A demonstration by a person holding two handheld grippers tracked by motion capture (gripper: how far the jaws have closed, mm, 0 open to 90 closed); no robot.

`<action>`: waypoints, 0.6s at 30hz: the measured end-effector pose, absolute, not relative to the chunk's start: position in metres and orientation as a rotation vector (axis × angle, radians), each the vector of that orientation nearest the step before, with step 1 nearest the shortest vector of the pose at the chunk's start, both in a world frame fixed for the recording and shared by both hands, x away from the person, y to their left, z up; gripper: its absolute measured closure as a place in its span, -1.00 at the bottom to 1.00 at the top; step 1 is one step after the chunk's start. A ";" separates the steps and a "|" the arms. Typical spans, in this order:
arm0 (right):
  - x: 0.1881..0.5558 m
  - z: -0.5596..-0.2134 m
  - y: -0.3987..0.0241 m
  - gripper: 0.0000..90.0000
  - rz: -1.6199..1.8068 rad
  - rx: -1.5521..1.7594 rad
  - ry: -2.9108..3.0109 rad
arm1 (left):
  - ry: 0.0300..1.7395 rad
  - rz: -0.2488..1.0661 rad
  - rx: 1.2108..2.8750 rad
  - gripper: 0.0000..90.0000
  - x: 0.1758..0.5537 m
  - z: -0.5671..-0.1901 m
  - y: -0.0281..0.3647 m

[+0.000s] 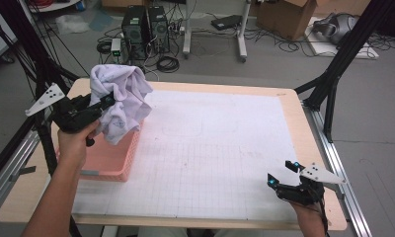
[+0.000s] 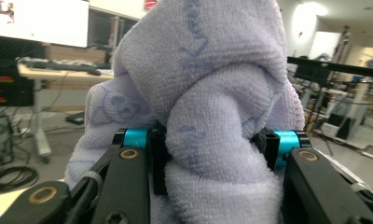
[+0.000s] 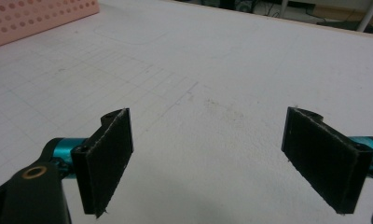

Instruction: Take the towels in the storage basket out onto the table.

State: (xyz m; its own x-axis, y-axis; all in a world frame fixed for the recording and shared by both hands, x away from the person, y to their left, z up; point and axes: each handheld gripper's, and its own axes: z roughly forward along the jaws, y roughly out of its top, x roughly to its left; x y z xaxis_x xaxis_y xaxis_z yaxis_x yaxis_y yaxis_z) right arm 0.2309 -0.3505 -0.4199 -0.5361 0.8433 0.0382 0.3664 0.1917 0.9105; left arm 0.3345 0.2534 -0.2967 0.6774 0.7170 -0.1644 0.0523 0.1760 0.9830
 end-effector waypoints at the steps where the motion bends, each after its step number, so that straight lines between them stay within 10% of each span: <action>1: 0.231 -0.420 -0.350 -0.66 1.316 1.128 1.996 | 0.707 0.529 1.330 0.35 0.334 -0.295 0.252; 18: 0.231 -0.420 -0.349 -0.66 1.314 1.119 2.002 | 0.499 0.430 1.371 0.35 0.327 -0.273 0.204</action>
